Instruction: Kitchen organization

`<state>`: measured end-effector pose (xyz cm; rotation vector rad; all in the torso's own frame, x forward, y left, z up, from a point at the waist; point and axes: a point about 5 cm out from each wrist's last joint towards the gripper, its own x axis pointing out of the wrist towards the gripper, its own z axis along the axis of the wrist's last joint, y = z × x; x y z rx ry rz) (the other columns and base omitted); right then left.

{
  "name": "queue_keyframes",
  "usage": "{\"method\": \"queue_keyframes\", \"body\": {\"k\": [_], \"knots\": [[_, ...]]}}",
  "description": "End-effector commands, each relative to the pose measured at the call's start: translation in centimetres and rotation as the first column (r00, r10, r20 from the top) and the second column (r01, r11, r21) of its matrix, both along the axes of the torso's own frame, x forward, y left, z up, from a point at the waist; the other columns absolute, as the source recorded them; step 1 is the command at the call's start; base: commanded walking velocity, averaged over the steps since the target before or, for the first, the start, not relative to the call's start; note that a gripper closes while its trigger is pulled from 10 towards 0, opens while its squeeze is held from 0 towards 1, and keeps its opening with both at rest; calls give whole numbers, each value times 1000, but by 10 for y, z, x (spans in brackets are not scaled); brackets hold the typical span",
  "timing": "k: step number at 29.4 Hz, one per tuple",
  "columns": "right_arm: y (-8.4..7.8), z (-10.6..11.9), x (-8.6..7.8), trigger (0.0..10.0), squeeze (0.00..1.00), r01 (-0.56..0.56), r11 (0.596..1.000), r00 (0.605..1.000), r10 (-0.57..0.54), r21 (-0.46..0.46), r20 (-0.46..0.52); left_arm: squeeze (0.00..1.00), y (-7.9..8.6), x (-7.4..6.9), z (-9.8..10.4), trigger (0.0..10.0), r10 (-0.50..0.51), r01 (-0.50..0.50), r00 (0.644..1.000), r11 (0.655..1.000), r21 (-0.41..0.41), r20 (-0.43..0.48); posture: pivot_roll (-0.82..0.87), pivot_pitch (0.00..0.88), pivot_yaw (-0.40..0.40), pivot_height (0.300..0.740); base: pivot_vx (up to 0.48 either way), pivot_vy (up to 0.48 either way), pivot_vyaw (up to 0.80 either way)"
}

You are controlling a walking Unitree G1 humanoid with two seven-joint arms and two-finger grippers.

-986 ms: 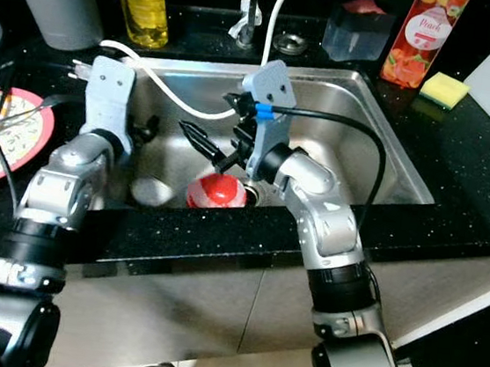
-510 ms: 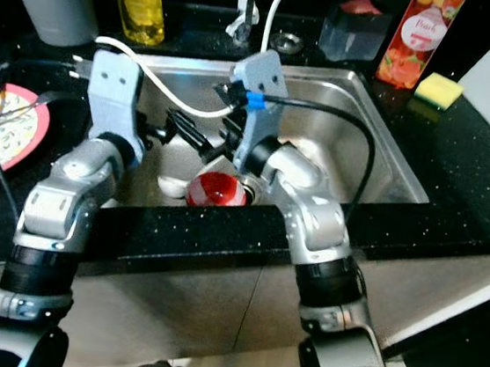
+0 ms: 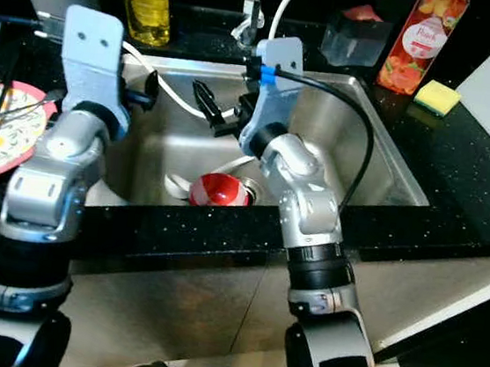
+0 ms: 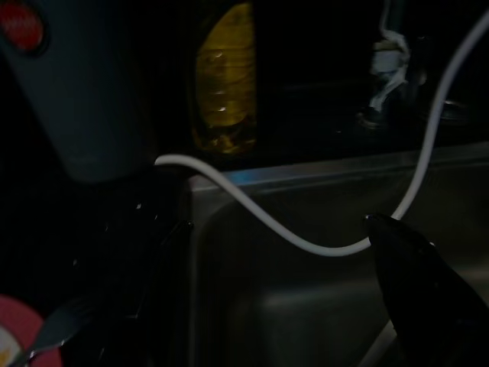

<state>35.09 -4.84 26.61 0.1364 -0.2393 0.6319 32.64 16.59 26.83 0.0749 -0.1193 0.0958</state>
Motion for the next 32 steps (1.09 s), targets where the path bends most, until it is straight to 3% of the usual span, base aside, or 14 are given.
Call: {"method": "queue_keyframes", "body": {"k": [1,5,7,9,12,27,32], "knots": [[-1,2,1,10000,0,9,1000,1000,-9,6,9,0,-2,-2,2,10000,3,-3,1000,1000,-15,-1,143,0,-56,740,0,0,0],[3,2,0,10000,0,4,1000,1000,-4,11,14,0,-3,-4,-1,10000,11,-10,1000,997,72,-19,145,0,-51,740,0,0,0],[3,1,0,10000,0,4,1000,1000,-4,13,15,0,-3,-5,1,10000,1,-1,1000,997,71,3,146,0,-48,740,0,0,0],[3,2,1,10000,0,7,1000,1000,-7,20,16,0,-5,-9,7,10000,-37,38,998,999,-26,59,147,0,-47,740,0,0,0],[1,1,1,10000,0,15,1000,1000,-15,25,17,0,-5,-14,11,10000,-56,63,993,996,-61,106,148,0,-45,740,0,0,0],[0,1,2,10000,0,21,999,999,-22,37,25,0,-4,-19,4,10000,-48,45,992,999,26,116,160,0,-55,740,0,0,0],[0,1,3,10000,0,16,999,999,-17,30,30,0,-2,-21,5,10000,-48,52,990,998,-26,134,160,0,-58,740,0,0,0]]}}
